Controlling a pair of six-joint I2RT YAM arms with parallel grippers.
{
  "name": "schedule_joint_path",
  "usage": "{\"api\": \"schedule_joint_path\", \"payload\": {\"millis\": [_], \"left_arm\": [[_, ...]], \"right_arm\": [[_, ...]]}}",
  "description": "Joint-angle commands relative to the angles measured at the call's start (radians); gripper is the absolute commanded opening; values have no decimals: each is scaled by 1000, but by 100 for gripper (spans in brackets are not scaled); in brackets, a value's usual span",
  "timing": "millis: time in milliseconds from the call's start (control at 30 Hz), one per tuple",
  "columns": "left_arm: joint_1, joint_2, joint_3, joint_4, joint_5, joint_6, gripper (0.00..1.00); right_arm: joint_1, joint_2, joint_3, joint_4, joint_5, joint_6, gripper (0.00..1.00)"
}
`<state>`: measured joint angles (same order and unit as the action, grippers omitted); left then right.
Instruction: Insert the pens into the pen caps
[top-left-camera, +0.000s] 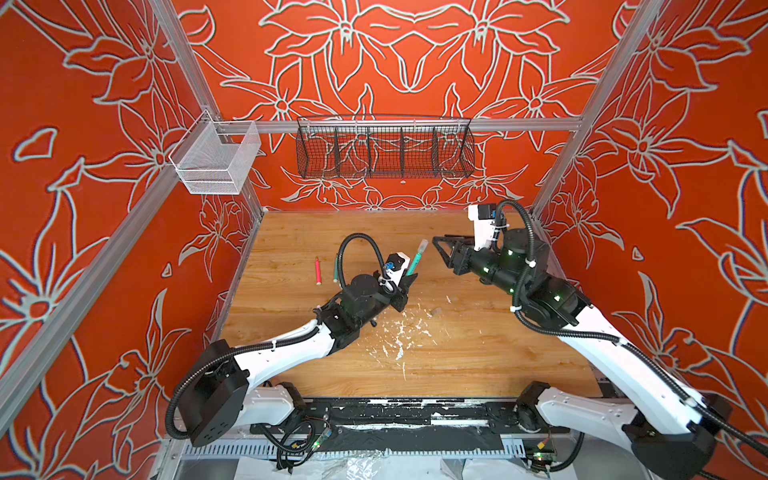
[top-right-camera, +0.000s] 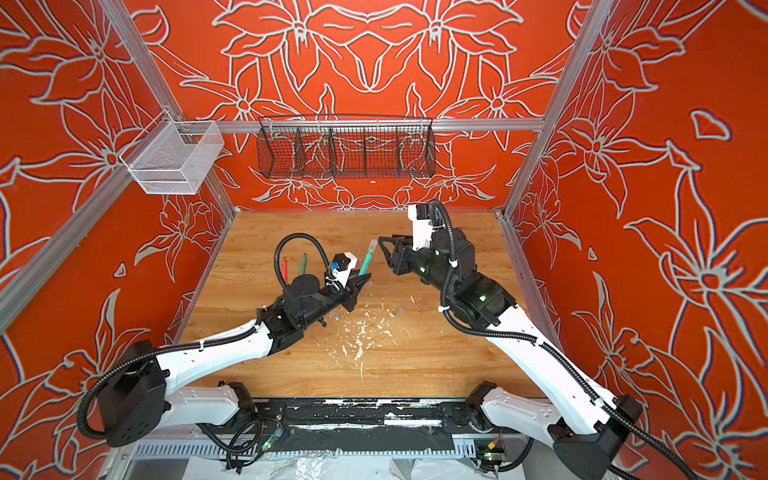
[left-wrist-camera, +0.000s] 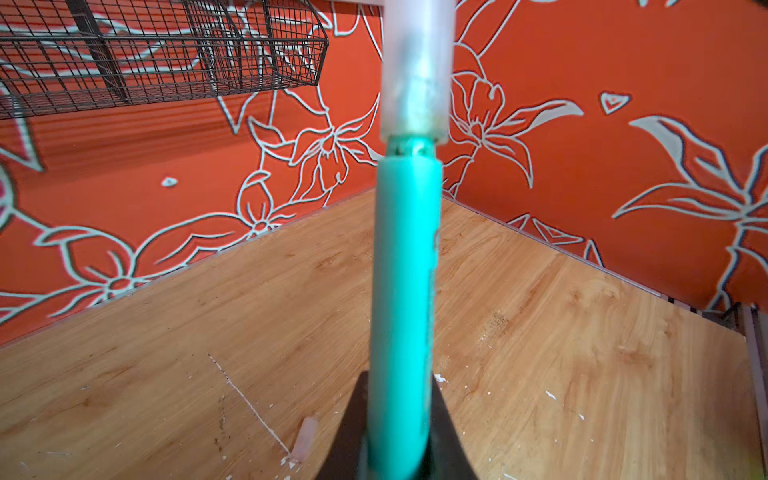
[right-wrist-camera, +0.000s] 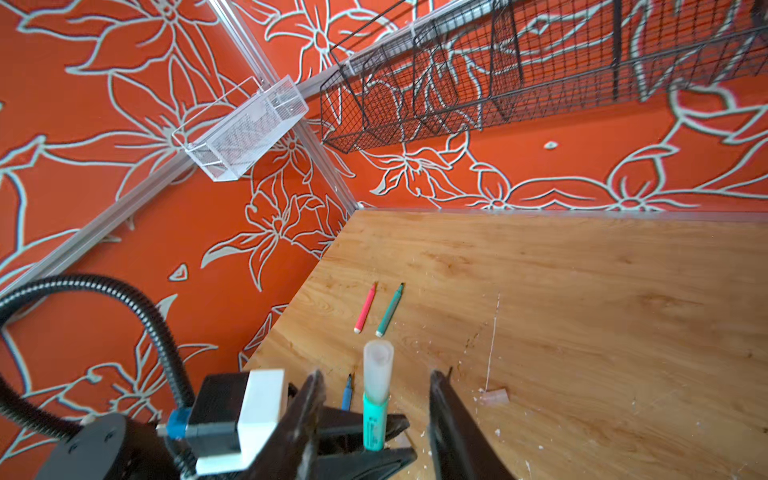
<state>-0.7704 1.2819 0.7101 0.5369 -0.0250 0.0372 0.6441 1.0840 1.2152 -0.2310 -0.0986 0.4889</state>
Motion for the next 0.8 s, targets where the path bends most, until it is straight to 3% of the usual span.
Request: {"api": "schedule_joint_path", "payload": {"millis": [0, 333, 500, 767], "left_arm": [[5, 14, -1, 37, 7, 45, 0], [5, 6, 0, 26, 24, 32, 0], [5, 7, 0, 25, 22, 29, 0], [5, 11, 2, 23, 23, 21, 0]], "right_arm": [[-27, 37, 70, -76, -24, -33, 43], [-113, 136, 187, -195, -114, -36, 44], [-117, 173, 209, -219, -193, -51, 44], [-117, 200, 215, -231, -222, -58, 43]]}}
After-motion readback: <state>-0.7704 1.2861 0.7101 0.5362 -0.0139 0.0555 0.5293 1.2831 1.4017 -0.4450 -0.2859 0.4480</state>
